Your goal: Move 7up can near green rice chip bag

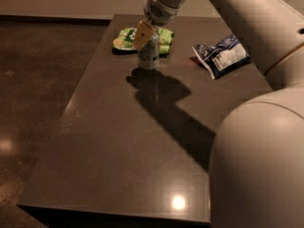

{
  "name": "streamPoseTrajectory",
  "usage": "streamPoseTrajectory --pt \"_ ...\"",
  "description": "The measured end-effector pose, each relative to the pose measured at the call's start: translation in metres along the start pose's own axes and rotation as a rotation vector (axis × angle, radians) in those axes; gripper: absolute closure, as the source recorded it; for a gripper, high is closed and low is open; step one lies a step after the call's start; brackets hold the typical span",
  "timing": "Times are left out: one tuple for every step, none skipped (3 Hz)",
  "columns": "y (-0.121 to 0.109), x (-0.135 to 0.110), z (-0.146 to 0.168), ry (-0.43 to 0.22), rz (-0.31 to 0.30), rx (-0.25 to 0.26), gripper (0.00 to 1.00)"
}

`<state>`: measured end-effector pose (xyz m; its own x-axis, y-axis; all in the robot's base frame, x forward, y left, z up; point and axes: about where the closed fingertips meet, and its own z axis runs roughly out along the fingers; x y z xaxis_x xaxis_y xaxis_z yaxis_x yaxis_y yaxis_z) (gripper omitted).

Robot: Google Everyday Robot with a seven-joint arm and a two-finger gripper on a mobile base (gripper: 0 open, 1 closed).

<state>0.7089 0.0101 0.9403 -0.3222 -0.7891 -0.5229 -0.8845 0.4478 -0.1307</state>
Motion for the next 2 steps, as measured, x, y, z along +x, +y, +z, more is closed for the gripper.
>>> streamPoseTrajectory --pt "-0.017 -0.008 0.008 0.002 0.008 0.021 1.0" --pt "-0.027 -0.008 0.018 0.016 0.015 0.025 0.84"
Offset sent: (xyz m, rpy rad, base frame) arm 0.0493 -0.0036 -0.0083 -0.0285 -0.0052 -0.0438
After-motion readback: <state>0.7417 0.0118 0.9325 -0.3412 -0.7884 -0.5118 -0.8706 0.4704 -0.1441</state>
